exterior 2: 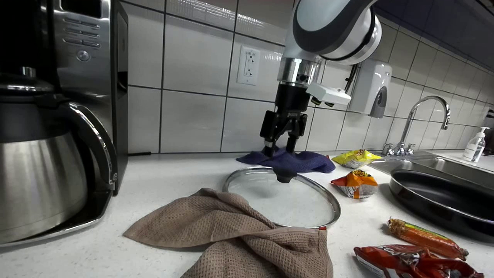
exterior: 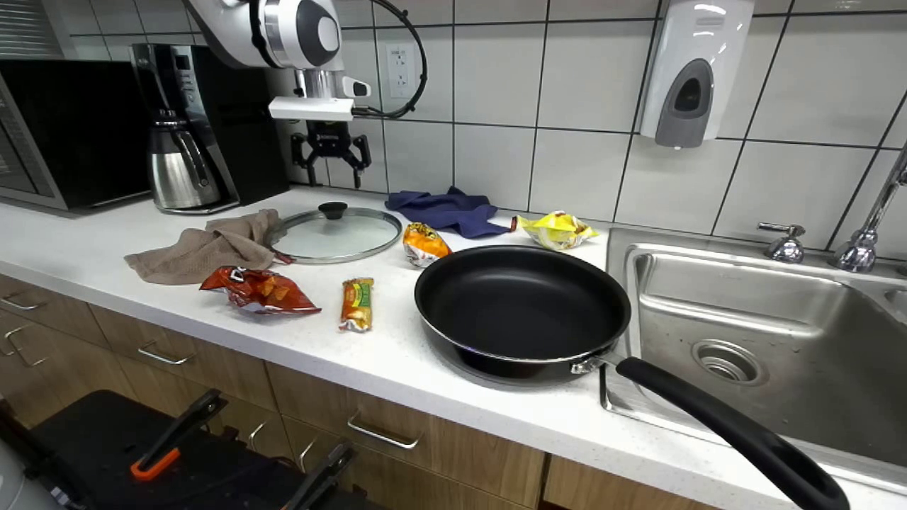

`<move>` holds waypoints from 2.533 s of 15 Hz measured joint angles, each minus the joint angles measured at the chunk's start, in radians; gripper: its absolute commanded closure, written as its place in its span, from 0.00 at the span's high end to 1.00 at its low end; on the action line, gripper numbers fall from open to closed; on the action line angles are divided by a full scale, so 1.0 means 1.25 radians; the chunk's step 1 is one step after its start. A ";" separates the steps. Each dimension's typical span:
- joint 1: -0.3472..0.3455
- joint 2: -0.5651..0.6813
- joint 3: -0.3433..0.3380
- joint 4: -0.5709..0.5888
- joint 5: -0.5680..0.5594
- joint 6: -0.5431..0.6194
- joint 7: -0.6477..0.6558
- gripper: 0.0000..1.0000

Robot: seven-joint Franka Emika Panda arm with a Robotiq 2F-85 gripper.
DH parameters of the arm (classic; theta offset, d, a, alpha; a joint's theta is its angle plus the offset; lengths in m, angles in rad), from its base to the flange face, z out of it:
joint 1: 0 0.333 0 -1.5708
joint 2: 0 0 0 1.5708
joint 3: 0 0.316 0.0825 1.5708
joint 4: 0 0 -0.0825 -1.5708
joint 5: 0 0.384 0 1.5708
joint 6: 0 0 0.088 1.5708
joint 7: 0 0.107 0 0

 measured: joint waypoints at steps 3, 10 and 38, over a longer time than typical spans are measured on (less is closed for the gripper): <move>-0.003 -0.032 -0.005 -0.010 -0.001 0.000 0.000 1.00; -0.040 -0.120 -0.029 -0.070 -0.001 0.006 0.002 1.00; -0.043 -0.129 -0.029 -0.094 -0.005 0.012 -0.011 1.00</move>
